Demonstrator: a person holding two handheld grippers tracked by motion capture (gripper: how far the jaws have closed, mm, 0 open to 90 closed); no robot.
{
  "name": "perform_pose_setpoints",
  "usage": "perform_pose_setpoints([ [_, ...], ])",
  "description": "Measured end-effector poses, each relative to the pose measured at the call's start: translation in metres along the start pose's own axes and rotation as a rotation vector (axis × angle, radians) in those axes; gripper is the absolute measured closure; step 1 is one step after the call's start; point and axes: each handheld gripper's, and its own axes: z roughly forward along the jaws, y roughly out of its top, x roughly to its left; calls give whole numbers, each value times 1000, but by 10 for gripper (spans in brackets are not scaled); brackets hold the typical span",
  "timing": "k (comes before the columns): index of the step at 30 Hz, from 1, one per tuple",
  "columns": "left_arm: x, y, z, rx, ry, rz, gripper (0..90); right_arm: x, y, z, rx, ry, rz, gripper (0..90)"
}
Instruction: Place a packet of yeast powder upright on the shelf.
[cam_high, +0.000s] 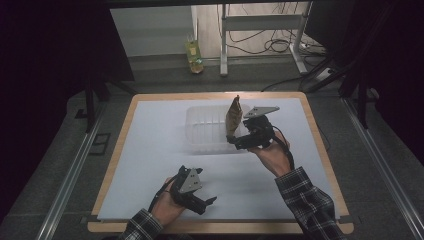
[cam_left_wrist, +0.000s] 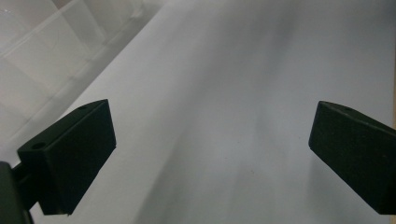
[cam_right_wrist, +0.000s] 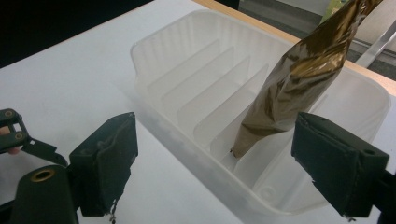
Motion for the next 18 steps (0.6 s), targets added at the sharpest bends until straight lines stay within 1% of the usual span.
perform_pose_setpoints([
  [9,0,0,0,-4,1,-1,4,3,-10,-5,3,4,-17,115],
  [13,0,0,0,-9,-1,-6,4,3,-13,-7,3,1,-22,105],
  [18,-1,0,0,-10,1,-4,3,6,-19,-14,10,-12,-44,86],
])
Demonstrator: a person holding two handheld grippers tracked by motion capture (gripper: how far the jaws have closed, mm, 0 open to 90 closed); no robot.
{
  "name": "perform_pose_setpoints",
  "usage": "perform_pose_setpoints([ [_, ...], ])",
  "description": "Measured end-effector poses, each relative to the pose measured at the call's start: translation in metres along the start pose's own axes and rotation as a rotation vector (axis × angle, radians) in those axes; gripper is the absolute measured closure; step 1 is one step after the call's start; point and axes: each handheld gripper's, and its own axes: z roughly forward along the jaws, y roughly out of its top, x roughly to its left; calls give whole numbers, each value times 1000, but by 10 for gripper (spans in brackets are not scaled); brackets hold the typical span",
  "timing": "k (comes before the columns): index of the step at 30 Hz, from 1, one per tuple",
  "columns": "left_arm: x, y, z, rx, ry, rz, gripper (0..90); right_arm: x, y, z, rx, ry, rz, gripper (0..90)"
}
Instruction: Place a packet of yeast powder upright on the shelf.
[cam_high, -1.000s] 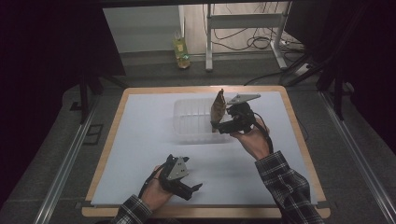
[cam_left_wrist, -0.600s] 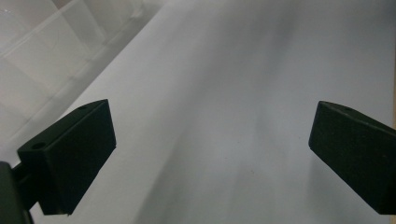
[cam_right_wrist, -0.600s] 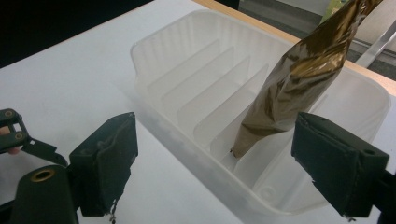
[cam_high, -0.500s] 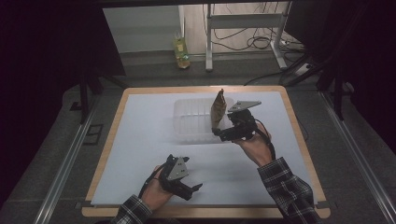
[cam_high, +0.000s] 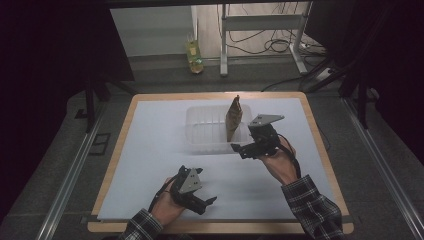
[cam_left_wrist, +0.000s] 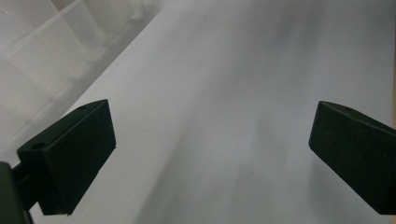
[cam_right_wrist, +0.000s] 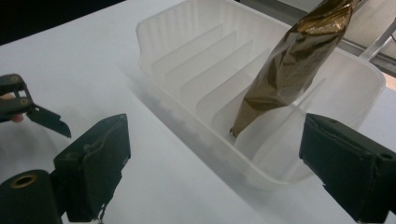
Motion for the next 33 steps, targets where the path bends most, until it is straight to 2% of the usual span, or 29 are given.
perform_pose_setpoints([
  [13,1,0,0,-7,-1,-3,2,12,-19,-16,24,-14,-63,33],
  [27,0,-1,0,-8,-2,1,1,9,-53,-32,28,-18,-34,25],
  [33,-1,-1,1,-3,-1,3,1,7,-66,-39,21,-28,-40,16],
])
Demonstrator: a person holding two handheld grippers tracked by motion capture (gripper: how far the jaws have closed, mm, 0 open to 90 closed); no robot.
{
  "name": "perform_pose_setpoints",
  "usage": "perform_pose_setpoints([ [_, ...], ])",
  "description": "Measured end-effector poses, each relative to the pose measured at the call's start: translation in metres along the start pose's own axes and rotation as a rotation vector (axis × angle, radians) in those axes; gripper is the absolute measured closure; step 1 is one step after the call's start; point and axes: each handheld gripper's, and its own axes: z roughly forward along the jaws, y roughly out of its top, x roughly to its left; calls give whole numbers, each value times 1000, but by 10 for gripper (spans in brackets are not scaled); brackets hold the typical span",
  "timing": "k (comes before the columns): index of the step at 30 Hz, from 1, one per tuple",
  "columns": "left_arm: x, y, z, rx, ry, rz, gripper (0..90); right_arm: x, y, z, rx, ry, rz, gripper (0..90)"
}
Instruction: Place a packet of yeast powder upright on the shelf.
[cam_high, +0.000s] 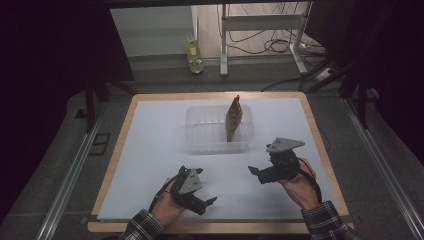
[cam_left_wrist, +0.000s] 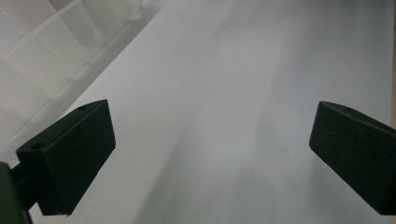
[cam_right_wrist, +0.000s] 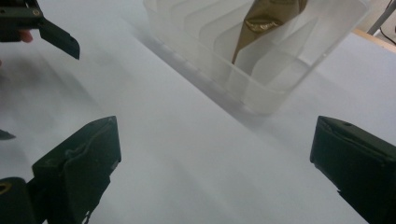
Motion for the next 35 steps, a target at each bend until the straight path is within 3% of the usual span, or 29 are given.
perform_pose_setpoints([
  [11,0,0,0,3,1,1,1,0,-26,-10,-7,-2,-15,0],
  [23,-1,0,0,5,-1,4,1,8,-54,-16,38,-9,-50,0],
  [31,-1,0,1,8,-5,5,1,11,-76,-17,83,5,-28,0],
  [35,-1,0,1,7,-4,7,2,10,-77,-18,74,26,-25,0],
])
